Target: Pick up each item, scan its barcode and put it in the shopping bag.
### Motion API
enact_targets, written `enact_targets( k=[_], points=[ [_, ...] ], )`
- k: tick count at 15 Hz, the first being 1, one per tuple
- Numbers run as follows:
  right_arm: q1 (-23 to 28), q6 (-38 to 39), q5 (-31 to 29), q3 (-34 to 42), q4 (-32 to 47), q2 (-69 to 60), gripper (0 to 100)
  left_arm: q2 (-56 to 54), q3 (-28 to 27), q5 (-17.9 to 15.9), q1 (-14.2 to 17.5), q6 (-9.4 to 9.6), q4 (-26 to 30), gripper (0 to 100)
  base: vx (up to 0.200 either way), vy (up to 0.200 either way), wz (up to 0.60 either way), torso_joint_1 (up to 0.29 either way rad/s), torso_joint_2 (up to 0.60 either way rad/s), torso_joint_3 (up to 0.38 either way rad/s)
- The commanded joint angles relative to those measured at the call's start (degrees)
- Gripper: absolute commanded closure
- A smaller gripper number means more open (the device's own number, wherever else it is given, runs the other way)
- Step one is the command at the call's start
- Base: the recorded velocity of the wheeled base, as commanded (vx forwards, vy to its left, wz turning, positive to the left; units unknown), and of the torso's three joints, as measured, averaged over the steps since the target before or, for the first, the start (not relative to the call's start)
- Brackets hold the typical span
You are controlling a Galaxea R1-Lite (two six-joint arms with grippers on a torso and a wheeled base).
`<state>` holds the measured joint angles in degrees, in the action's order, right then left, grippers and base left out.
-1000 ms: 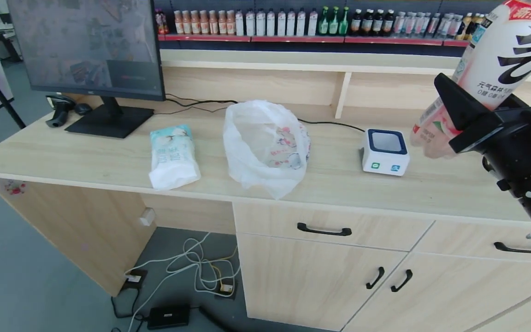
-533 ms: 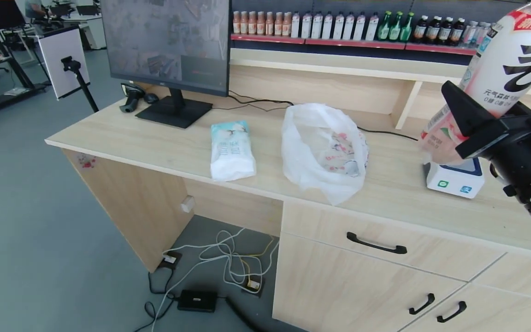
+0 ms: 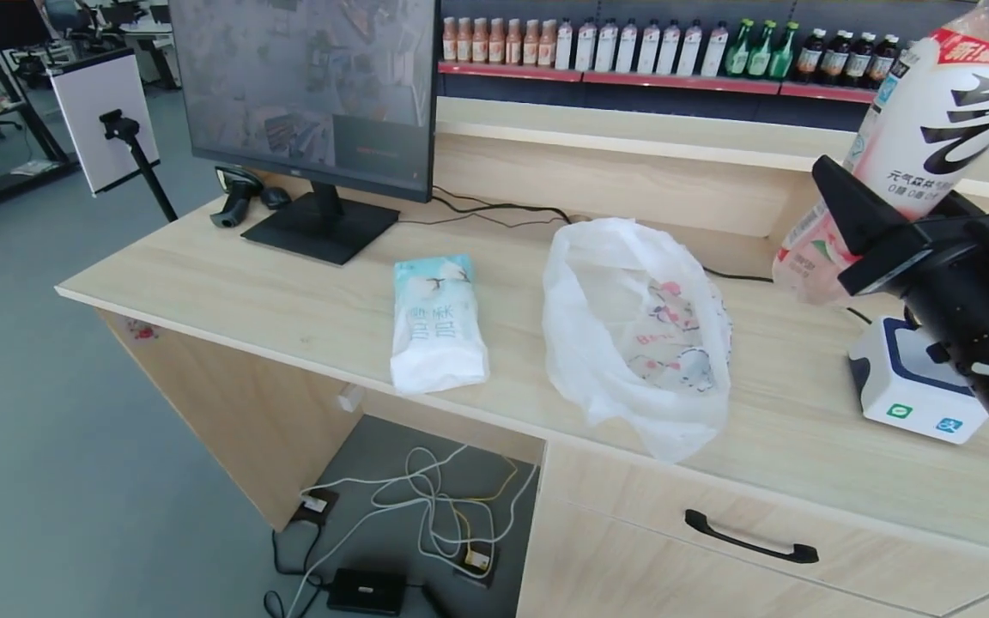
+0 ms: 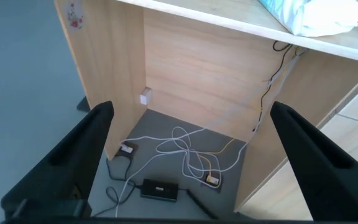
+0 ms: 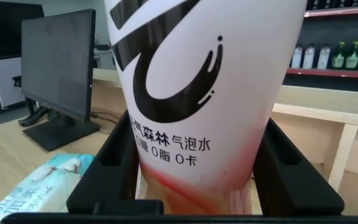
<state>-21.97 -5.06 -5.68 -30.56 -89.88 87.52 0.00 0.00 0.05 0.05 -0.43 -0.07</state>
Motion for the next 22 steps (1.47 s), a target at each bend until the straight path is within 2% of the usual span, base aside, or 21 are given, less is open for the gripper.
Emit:
enact_targets(
  k=[1,2,4,5,10,22],
  points=[
    [-0.09,0.58,0.50,0.85,-0.12,0.73,100,0.00,0.00,0.04,0.04,-0.01,-0.01,0,0.200,0.000,0.00,0.022,0.02,-0.012],
    [-0.44,1.46,1.37,1.29,-0.12,1.43,100,0.00,0.00,0.04,0.04,-0.01,-0.01,0,0.200,0.000,0.00,-0.017,0.01,0.002],
    [0.26,2.60,9.81,2.17,-0.12,3.10,100,0.00,0.00,0.04,0.04,-0.10,-0.01,0,0.200,0.000,0.00,-0.024,-0.01,0.009],
    [1.23,2.60,10.34,1.91,-0.12,4.15,100,0.00,0.00,0.04,-0.05,-0.01,-0.01,0,0.000,0.000,0.00,0.000,0.00,0.000],
    [1.31,5.67,10.25,-5.91,-0.12,12.06,100,0.00,0.00,0.04,-0.05,-0.01,-0.01,0,0.000,0.000,0.00,0.000,0.00,0.000],
    [1.58,8.57,10.34,-18.83,-0.12,28.76,100,0.00,0.00,0.04,0.04,0.08,-0.01,0,0.000,0.000,0.00,0.000,0.00,0.000]
  ],
)
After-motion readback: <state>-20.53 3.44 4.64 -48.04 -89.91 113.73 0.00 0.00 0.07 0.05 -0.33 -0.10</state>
